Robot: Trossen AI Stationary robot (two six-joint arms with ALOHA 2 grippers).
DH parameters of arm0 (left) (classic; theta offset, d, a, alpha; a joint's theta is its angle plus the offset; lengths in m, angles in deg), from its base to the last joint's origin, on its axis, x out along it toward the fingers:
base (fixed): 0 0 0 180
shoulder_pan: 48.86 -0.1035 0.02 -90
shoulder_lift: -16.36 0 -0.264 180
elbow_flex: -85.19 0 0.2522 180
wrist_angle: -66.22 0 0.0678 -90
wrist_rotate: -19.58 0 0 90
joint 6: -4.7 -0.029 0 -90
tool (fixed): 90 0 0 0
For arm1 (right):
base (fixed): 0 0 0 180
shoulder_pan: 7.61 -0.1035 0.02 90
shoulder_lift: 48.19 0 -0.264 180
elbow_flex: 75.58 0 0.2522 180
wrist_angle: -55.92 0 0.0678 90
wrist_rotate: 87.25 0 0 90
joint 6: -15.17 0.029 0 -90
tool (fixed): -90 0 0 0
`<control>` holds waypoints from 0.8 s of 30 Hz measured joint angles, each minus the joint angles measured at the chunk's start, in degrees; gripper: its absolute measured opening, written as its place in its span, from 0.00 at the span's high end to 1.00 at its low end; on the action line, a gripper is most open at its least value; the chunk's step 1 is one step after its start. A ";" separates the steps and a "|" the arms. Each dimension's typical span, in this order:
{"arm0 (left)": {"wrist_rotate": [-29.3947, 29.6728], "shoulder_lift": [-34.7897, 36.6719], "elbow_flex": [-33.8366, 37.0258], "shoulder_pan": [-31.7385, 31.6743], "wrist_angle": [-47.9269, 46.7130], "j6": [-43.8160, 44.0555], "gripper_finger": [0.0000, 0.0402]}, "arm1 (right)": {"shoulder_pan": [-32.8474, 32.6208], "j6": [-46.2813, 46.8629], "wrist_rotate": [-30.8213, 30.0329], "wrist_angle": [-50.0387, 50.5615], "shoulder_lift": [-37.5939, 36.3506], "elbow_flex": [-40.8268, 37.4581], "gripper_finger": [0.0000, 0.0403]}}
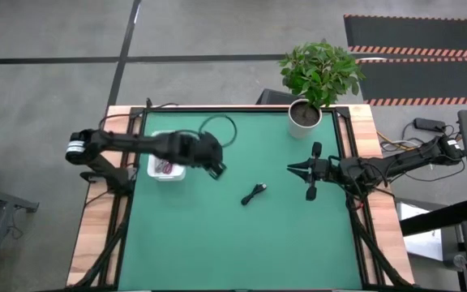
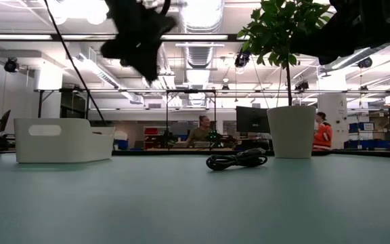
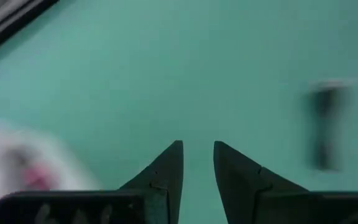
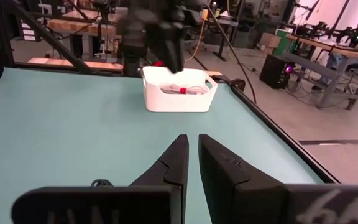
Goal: Pick and place USB-C Cables
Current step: Put the black charger cable into the white bin
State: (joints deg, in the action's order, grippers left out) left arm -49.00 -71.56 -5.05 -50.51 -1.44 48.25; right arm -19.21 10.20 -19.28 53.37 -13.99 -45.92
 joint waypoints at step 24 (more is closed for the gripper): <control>13.21 -5.44 1.74 19.89 42.37 -13.09 0.82 | 0.00 -0.09 0.00 0.23 -0.02 0.66 0.93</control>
State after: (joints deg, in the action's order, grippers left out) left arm -35.79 -77.00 -3.31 -30.62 40.93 35.16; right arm -19.21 10.11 -19.27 53.61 -14.01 -45.26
